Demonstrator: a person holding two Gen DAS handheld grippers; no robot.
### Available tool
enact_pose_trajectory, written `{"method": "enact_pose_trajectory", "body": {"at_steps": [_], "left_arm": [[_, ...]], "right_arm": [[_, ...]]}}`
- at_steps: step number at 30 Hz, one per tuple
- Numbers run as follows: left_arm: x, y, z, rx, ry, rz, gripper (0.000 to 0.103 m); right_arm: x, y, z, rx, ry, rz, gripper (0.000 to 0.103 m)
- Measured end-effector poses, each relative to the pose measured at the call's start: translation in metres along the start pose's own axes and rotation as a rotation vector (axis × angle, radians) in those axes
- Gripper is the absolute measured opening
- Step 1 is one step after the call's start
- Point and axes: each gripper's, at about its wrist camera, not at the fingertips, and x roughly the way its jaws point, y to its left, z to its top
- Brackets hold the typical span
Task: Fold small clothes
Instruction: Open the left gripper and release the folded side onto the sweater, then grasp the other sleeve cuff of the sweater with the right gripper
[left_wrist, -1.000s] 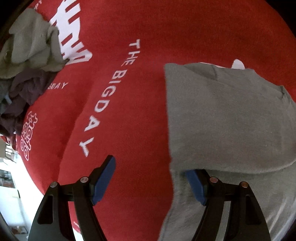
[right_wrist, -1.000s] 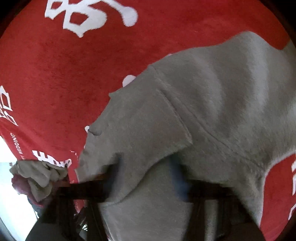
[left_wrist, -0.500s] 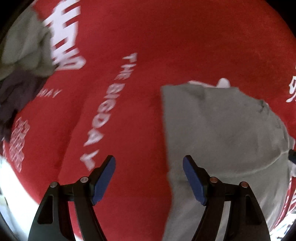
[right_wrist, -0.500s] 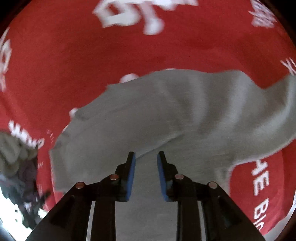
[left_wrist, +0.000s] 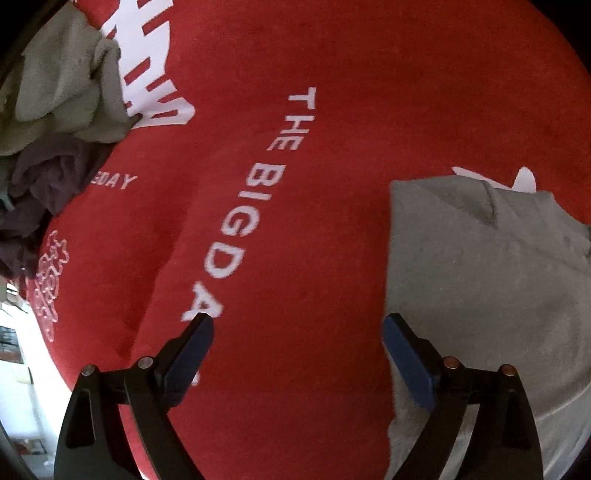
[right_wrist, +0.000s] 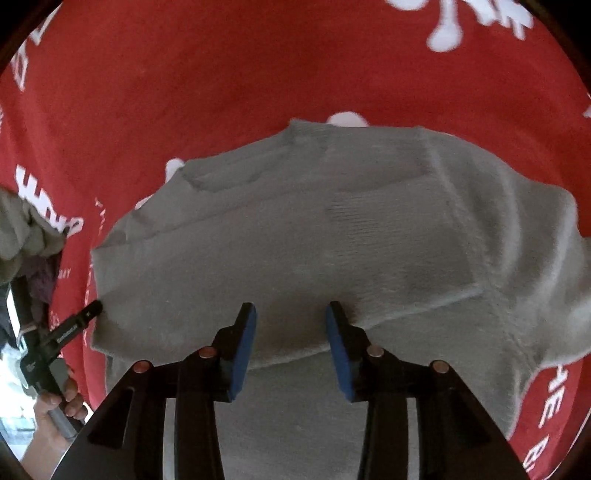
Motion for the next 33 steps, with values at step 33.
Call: {"method": "enact_pose_trajectory", "body": {"at_steps": [33], "left_arm": [[-0.130,-0.222,-0.101,0.372,0.091,-0.317,0.103]], "right_arm": [[-0.068,-0.124,-0.075,0.315,0.046,0.215,0.079]]}}
